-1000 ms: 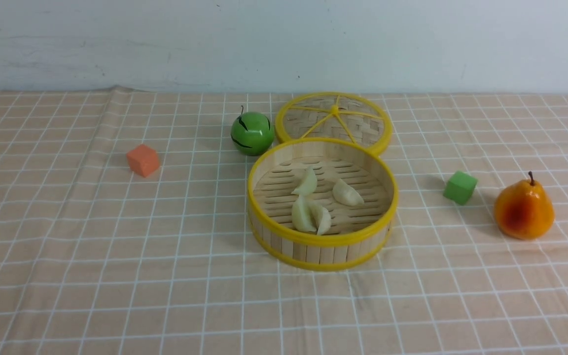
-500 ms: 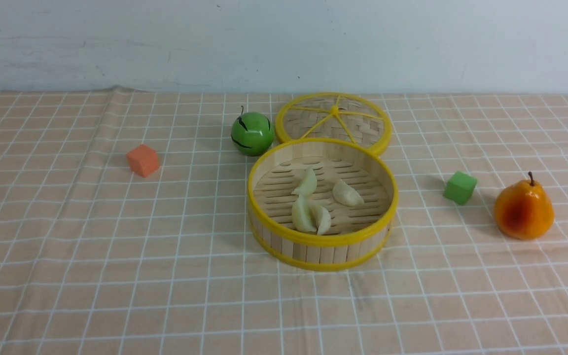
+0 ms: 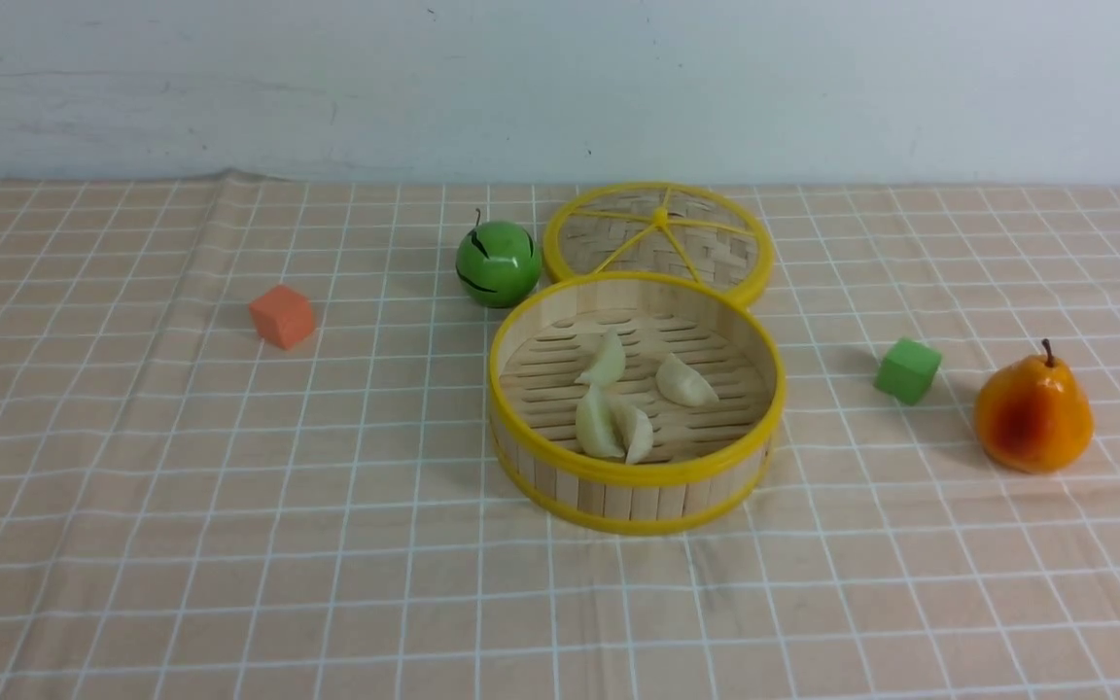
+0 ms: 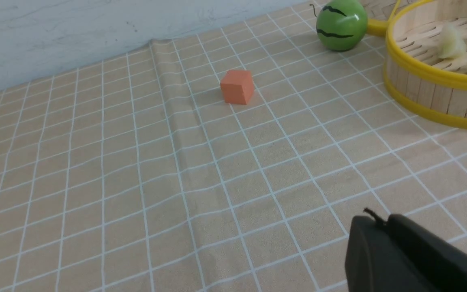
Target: Put the dumplings into the steamer on the table with the brown tablecloth.
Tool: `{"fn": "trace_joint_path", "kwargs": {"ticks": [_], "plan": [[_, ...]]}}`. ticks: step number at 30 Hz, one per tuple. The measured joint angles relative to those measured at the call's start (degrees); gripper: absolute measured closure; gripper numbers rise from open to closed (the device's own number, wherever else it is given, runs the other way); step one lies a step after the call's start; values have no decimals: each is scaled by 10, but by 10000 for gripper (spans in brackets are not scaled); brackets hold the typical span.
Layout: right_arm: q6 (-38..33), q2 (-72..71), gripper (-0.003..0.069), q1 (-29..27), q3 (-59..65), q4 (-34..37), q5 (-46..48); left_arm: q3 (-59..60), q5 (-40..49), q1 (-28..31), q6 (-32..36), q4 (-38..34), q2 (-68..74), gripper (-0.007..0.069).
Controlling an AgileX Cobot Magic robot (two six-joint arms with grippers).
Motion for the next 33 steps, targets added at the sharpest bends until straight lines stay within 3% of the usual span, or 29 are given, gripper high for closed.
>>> {"fn": "trace_joint_path", "kwargs": {"ticks": [10, 33], "plan": [[-46, 0, 657, 0, -1, 70, 7, 0, 0, 0, 0, 0, 0, 586], [-49, 0, 633, 0, -1, 79, 7, 8, 8, 0, 4, 2, -9, 564]]}}
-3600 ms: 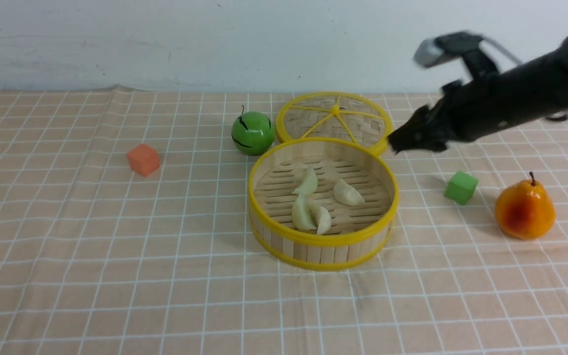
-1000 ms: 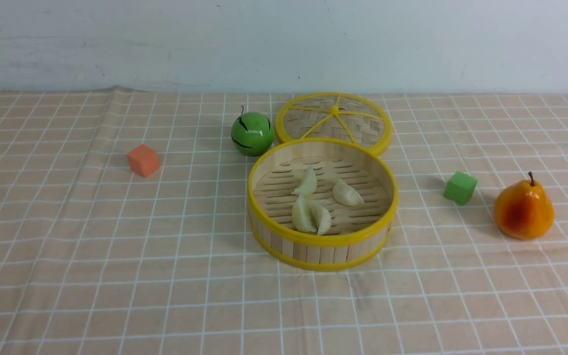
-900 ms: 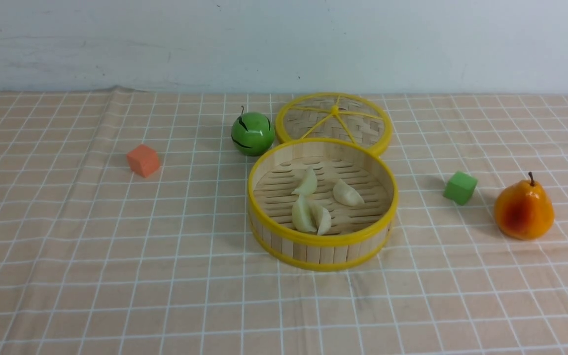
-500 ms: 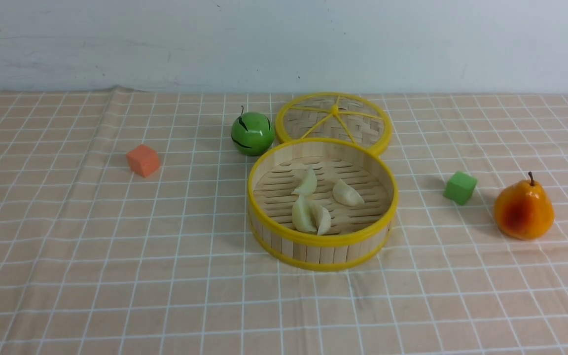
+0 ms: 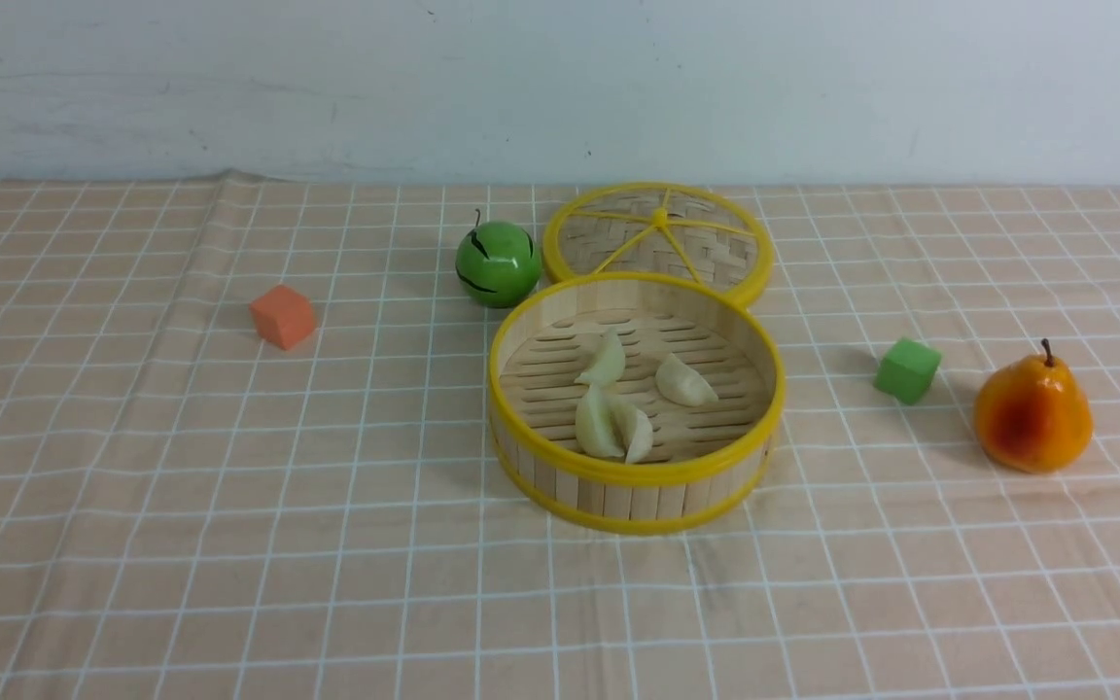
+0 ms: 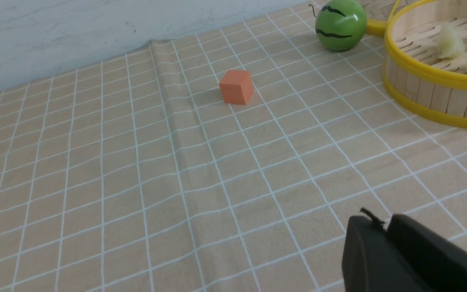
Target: Put the dumplings into the steamer on the table with the brown tablecloth.
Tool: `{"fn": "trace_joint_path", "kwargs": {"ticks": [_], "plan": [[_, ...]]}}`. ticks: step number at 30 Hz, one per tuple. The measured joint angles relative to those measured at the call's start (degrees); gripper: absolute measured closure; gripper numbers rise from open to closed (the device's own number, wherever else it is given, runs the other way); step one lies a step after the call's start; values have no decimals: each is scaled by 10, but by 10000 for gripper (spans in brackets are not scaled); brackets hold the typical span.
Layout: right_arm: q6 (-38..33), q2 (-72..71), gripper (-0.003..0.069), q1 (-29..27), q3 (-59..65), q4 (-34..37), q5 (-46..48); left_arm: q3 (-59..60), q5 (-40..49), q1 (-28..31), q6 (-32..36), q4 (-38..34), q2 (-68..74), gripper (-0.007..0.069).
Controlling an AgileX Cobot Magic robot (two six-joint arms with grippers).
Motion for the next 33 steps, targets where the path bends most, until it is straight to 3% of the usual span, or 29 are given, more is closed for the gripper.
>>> {"fn": "trace_joint_path", "kwargs": {"ticks": [3, 10, 11, 12, 15, 20, 22, 28, 33], "plan": [[0, 0, 630, 0, 0, 0, 0, 4, 51, 0, 28, 6, -43, 559], [0, 0, 627, 0, 0, 0, 1, 22, 47, 58, 93, -114, -156, 572], [0, 0, 627, 0, 0, 0, 1, 37, 16, 100, 110, -153, -159, 600], [0, 0, 627, 0, 0, 0, 1, 40, 16, 100, 110, -153, -159, 600], [-1, 0, 627, 0, 0, 0, 1, 99, -119, 197, 162, -258, -159, 638], [-2, 0, 624, 0, 0, 0, 1, 178, -287, 254, 223, -340, -159, 638], [-2, 0, 622, 0, 0, 0, 1, 182, -274, 257, 219, -357, -159, 638], [-2, 0, 615, 1, 0, 0, 1, 186, -111, 257, 166, -389, -159, 638], [-2, 0, 607, 1, 0, 0, 1, 187, -86, 257, 176, -393, -159, 638]]}}
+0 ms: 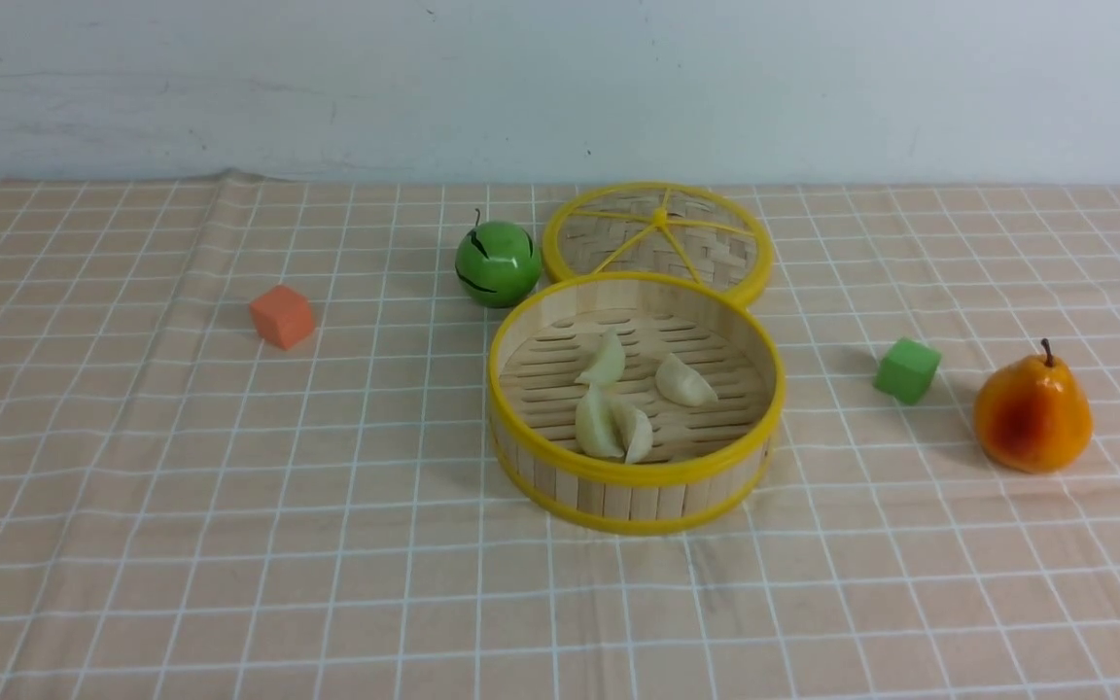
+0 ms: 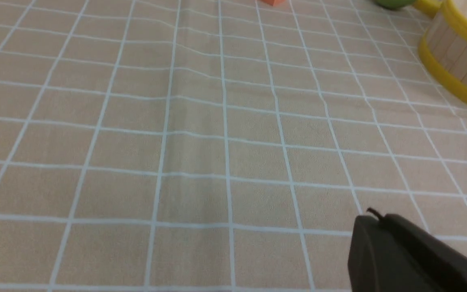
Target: Put the dumplings into the steamer on the table with the brown tablecloth.
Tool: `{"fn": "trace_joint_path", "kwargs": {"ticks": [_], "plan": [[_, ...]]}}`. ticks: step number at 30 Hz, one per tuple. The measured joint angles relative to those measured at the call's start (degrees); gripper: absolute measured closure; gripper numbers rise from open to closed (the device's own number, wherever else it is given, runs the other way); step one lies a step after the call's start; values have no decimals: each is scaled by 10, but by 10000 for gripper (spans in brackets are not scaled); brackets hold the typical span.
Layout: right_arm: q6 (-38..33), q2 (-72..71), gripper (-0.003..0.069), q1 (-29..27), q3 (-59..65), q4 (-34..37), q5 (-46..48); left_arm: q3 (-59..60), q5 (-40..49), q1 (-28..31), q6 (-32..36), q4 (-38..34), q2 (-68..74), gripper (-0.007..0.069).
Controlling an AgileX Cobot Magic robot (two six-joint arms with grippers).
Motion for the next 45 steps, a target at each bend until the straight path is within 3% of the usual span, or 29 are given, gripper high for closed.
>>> {"fn": "trace_joint_path", "kwargs": {"ticks": [45], "plan": [[0, 0, 561, 0, 0, 0, 1, 0, 1, 0, 12, 0, 0, 634]]}}
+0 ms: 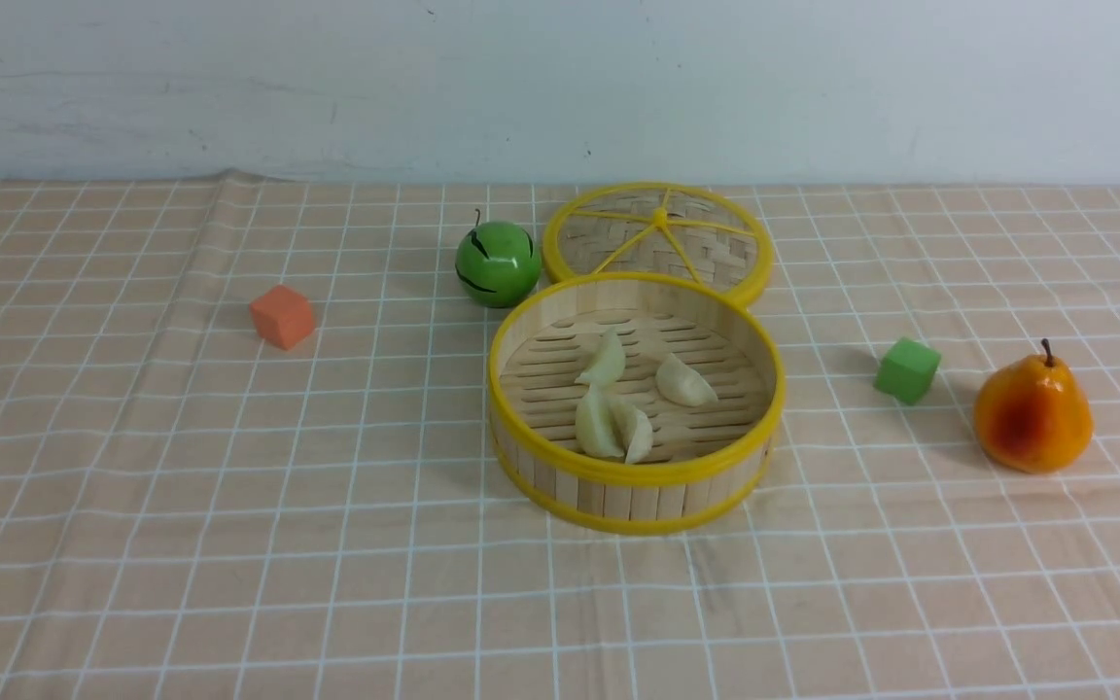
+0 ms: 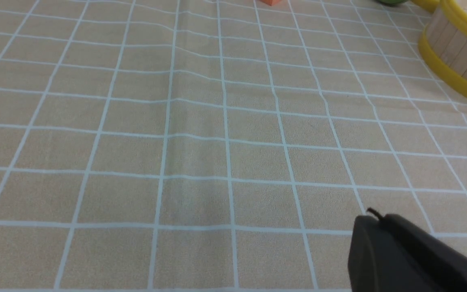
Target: Put the dumplings into the steamer on the table with the brown tablecloth.
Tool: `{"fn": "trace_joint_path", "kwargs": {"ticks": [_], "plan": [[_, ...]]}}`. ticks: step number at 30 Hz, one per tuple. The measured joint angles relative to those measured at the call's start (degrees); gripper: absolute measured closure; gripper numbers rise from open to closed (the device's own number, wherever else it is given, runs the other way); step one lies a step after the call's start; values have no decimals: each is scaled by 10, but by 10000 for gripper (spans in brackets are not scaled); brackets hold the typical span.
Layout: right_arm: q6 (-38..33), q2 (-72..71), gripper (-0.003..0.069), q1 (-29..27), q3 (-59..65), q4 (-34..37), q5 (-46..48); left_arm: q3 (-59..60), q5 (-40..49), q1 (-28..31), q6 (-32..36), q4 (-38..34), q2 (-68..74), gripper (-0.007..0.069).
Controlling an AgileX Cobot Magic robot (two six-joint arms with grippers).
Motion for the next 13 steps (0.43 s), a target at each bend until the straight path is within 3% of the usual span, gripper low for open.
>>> {"fn": "trace_joint_path", "kwargs": {"ticks": [13], "plan": [[0, 0, 559, 0, 0, 0, 0, 0, 0, 0, 0, 0, 0, 624]]}}
